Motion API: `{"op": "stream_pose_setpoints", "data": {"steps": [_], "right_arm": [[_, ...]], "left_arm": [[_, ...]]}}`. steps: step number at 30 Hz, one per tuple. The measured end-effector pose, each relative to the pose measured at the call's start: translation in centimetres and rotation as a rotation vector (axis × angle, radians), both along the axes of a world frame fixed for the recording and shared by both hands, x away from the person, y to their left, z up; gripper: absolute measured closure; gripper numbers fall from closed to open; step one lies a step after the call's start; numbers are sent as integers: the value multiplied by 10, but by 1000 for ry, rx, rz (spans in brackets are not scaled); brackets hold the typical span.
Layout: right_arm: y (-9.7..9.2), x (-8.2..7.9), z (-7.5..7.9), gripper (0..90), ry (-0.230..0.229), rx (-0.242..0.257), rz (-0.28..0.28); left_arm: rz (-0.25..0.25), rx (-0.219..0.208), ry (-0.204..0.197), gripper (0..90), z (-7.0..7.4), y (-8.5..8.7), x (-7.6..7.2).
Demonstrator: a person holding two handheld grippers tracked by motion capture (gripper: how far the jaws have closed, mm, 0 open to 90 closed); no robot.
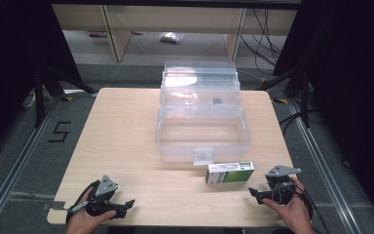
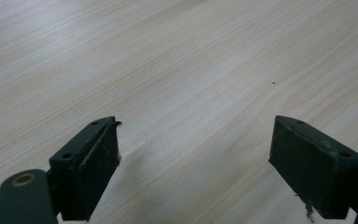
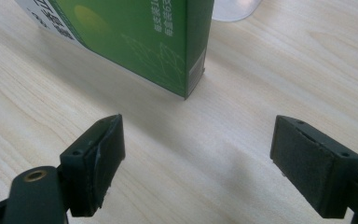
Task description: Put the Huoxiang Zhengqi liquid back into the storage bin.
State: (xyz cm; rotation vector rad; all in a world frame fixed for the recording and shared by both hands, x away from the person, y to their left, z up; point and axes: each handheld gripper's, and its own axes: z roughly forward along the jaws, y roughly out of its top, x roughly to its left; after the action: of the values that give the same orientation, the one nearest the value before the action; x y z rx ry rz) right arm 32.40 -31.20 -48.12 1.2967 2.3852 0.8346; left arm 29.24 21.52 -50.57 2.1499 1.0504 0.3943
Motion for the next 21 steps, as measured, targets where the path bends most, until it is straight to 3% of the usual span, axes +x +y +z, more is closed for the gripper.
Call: {"op": "stream_pose_setpoints", "data": {"steps": [4,5,7,8,9,10,15,19,21], "right_arm": [[-1,2,3,187,-11,-19,29],[1,0,3,187,0,-2,11],[0,2,7,188,-14,-20,41],[3,-1,11,190,12,-5,10],[1,1,10,191,-24,-21,43],[2,0,13,190,-6,-21,36],[1,1,18,191,-23,-35,66],[5,0,23,194,-6,-38,70],[5,2,25,202,-30,-56,95]], "left_arm": [[3,12,-1,151,0,1,0],[4,11,-1,151,0,1,0],[5,9,-3,151,0,0,0],[-32,55,9,151,2,4,1],[-32,55,9,151,2,4,1],[3,12,0,151,0,0,0],[3,12,0,151,0,0,0],[2,13,0,151,0,1,0],[3,12,0,151,0,1,0]]}}
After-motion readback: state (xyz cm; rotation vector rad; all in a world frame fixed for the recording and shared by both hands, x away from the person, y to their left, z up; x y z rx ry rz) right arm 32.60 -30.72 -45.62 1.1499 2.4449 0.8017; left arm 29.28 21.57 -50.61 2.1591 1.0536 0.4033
